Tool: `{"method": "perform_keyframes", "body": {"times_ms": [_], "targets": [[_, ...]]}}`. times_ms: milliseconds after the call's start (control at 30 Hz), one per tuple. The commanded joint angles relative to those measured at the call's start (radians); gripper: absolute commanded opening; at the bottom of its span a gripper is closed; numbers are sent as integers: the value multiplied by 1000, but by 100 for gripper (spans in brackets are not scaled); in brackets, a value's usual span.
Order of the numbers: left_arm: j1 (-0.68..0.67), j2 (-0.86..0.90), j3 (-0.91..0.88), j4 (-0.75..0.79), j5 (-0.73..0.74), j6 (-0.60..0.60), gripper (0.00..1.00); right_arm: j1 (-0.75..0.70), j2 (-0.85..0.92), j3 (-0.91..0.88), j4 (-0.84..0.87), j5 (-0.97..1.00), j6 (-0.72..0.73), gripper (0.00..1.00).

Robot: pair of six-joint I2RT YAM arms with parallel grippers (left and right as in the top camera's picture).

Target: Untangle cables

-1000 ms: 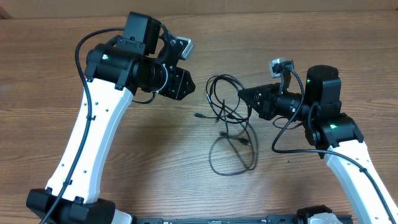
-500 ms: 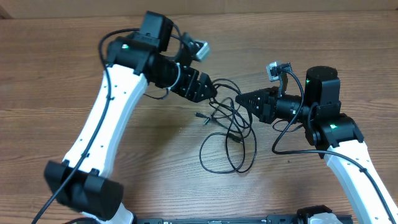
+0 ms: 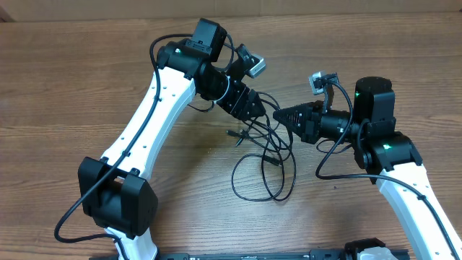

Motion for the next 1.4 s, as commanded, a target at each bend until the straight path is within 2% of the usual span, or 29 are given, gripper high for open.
{"method": "perform_keyframes", "body": {"times_ms": [0,33,67,233,367,433,500,567,633,700,833,933,1033,1100,1367], "targets": [[-3,2,0,5,-17,24,29,0,-3,0,3,-17,-6,4],[-2,1,0,0,-26,25,14,0,-3,0,3,-16,-6,4],[0,0,1,-7,-31,24,4,0,-3,0,3,-16,-7,4],[39,-19,26,-71,-76,7,4,-1,-3,0,-21,134,-6,5],[98,-69,105,-118,-72,-15,4,-1,-3,0,-116,447,-6,5],[129,-108,159,-117,-18,-29,4,-1,-3,0,-175,629,12,6],[154,-149,212,-102,62,-42,4,-1,-3,-1,-227,779,69,11],[171,-188,258,-72,127,-64,4,-1,-3,-1,-260,837,80,22],[174,-223,289,-28,164,-101,4,-1,-3,-1,-270,816,80,33],[173,-257,300,29,203,-148,4,-1,-3,-1,-266,740,68,37],[164,-300,300,169,334,-224,4,-1,-3,-1,-230,468,-29,45],[153,-307,300,263,374,-310,4,0,-3,-1,-192,251,-99,57],[137,-307,300,298,378,-336,4,0,-3,-1,-164,120,-121,68],[126,-307,300,316,378,-342,4,0,-3,-1,-148,94,-120,72],[102,-307,300,384,384,-392,4,0,-3,-1,-97,149,-120,79]]}}
